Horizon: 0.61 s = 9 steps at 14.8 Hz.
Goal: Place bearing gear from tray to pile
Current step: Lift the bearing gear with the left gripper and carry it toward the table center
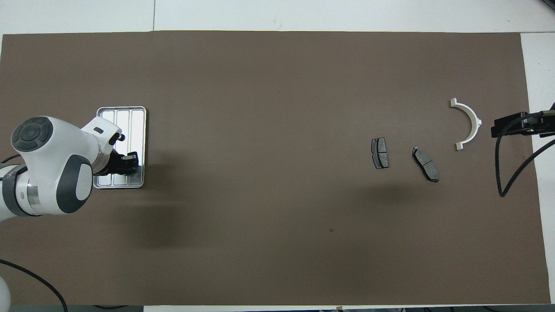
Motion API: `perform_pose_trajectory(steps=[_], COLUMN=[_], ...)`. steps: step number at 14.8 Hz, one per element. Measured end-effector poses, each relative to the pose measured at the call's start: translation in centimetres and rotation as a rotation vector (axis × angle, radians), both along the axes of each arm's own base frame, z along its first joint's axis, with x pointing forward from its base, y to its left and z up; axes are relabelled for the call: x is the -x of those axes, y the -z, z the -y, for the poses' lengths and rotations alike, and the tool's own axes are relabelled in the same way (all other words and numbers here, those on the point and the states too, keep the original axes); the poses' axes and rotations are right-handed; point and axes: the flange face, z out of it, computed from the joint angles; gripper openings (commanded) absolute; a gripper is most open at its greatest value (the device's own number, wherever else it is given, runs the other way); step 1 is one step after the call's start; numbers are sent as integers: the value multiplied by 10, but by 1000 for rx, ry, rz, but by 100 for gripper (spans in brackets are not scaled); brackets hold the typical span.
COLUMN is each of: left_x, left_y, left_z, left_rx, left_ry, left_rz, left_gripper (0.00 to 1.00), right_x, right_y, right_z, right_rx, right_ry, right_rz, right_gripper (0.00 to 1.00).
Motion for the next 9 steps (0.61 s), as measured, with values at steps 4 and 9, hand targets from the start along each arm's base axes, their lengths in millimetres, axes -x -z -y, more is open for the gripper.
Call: perform_pose_trajectory(steps=[4, 9], left_x=[-30, -34], left_y=[-62, -94], left_z=[28, 165], left_rx=[0, 15], left_ry=[-58, -186], left_rz=[6, 56], left_gripper=[8, 8], right_x=[0, -1], right_y=[1, 4], right_z=[0, 9], right_rx=[0, 2], right_ry=[0, 6], right_rz=[3, 19], right_gripper=[100, 100])
